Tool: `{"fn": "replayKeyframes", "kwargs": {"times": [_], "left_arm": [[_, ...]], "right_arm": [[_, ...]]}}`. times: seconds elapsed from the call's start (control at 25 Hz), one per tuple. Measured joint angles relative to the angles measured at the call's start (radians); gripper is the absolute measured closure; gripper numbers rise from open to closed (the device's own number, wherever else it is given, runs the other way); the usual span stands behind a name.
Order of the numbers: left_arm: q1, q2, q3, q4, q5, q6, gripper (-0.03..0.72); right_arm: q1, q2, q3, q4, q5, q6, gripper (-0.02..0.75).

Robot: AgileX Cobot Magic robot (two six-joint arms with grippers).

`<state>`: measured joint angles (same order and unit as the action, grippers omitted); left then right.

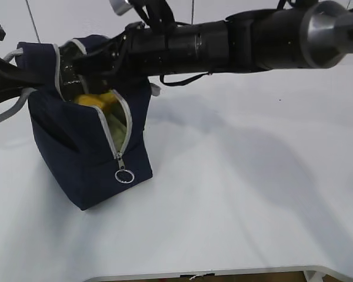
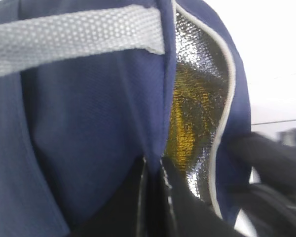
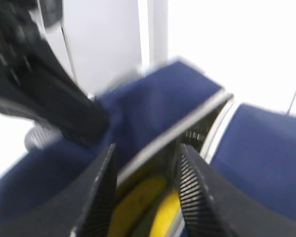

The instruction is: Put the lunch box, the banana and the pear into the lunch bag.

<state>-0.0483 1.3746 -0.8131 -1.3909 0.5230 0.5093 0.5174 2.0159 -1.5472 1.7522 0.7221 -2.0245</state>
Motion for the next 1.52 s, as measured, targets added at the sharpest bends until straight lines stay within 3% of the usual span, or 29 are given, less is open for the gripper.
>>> {"fn": "replayKeyframes", "kwargs": {"times": [0.24, 0.6, 1.08, 1.4, 1.52], "left_arm": [[0.0, 0.0, 0.0, 0.0, 0.0, 0.002, 0.701], [0.0, 0.0, 0.0, 0.0, 0.0, 0.016, 0.701], [0.0, 0.0, 0.0, 0.0, 0.003, 0.073, 0.701], [0.0, 0.0, 0.0, 0.0, 0.021, 0.11, 0.701], [0.0, 0.0, 0.0, 0.0, 0.021, 0.11, 0.701]], "right_arm": [[0.0, -0.078, -0.001, 0.0, -0.023, 0.041, 0.388], [0.0, -0.091, -0.001, 0.008, -0.279, 0.256, 0.387], [0.0, -0.091, -0.001, -0.006, -0.323, 0.495, 0.386], [0.0, -0.091, -0.001, -0.24, -0.29, 0.735, 0.386], [0.0, -0.091, -0.001, -0.266, -0.278, 0.772, 0.386]]}}
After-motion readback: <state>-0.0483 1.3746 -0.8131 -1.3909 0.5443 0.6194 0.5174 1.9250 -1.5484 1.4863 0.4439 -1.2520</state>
